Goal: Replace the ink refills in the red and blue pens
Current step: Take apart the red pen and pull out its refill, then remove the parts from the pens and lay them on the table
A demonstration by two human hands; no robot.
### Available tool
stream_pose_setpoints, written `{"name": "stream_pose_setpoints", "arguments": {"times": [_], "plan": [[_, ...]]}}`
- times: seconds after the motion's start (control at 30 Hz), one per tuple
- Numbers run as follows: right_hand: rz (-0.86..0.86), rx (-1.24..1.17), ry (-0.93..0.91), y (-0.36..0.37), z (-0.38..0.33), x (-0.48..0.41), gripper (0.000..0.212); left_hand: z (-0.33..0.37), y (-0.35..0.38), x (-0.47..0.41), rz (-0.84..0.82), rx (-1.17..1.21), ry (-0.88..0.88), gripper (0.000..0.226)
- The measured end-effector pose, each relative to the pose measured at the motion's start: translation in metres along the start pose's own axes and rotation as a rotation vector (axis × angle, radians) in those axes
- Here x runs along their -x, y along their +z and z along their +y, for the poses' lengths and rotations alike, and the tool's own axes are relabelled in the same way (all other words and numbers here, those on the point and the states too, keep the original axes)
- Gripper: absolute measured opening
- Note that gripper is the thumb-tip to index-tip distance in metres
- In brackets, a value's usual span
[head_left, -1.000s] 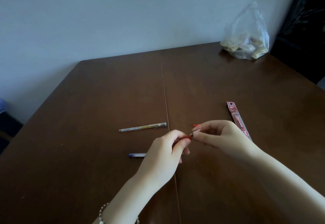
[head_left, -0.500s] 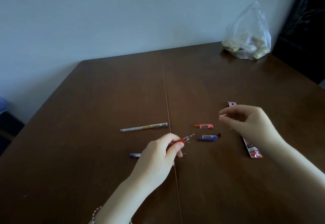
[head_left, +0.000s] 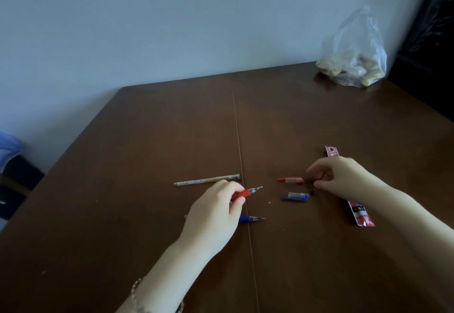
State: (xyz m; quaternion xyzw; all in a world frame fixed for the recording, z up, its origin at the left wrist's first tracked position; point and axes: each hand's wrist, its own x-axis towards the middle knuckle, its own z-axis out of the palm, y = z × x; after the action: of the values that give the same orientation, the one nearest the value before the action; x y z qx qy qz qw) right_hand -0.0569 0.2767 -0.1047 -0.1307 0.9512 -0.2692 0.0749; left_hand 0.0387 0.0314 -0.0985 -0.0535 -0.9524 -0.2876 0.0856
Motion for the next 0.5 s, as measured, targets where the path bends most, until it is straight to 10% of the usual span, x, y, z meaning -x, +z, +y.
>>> {"name": "stream_pose_setpoints", "arguments": {"times": [0.27, 0.5], "plan": [[0.173, -0.046, -0.076, -0.010, -0.016, 0.026, 0.016, -0.024, 0.012, -0.018, -0.131, -0.225, 0.104, 0.023], [0.140, -0.064, -0.123, -0.011, -0.032, 0.035, 0.014, -0.043, -0.003, -0.042, 0.083, -0.352, 0.110, 0.023]]}}
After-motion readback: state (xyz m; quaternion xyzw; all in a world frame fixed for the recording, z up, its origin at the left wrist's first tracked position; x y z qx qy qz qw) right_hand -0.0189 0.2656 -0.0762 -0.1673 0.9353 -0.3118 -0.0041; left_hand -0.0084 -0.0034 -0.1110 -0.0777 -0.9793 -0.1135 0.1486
